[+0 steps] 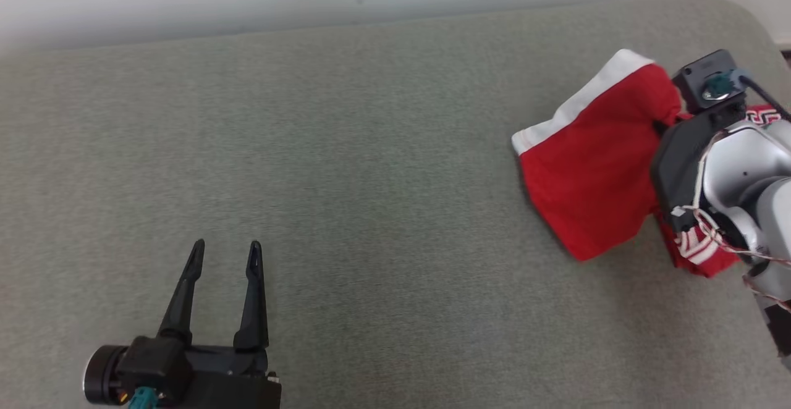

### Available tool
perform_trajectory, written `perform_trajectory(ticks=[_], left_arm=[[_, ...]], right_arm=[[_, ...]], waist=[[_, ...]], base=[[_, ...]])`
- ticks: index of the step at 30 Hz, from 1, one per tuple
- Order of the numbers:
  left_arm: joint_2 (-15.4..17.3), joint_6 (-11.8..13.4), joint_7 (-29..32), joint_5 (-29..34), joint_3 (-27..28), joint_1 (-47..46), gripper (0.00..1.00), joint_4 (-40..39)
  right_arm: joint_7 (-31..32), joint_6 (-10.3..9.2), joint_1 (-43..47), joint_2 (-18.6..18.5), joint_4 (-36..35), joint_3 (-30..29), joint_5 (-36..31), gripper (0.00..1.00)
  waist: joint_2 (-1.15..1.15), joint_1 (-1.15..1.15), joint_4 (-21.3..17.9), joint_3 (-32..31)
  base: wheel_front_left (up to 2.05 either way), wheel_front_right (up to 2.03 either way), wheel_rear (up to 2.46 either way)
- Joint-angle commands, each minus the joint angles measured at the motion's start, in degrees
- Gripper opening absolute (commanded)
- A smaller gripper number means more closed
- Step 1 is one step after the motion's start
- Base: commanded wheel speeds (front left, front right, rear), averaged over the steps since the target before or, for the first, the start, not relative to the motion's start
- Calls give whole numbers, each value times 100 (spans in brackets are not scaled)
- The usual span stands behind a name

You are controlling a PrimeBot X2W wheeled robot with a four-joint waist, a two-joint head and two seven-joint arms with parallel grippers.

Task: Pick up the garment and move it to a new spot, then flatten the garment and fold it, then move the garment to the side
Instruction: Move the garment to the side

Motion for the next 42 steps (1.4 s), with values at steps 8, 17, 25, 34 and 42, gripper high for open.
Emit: perform_trajectory(ticks=[8,17,25,34,42], left_arm=[[11,-137,-14,194,56,-186,100,20],[51,-235,-14,346,-83,-396,100,22],[150,-285,-14,372,-222,-542,100,-35],[140,-280,-14,334,-249,-567,100,-135],[71,-282,-14,133,0,-176,100,-39]], right_arm=[[-127,-2,81,-257,60,-443,46,0],[-757,-2,-132,-919,736,-411,-489,0],[-1336,-2,-260,-947,1587,-942,-956,0],[-1863,-2,54,-498,2045,-1933,-1523,100],[-2818,-2,718,267,1503,-2416,-1386,100]], waist=[[-1,0,-559,565],[-1,0,-401,884],[-1,0,-185,1166],[-1,0,-73,1007],[-1,0,-95,170]], base=[[0,0,0],[0,0,0],[0,0,0],[0,0,0],[0,0,0]])
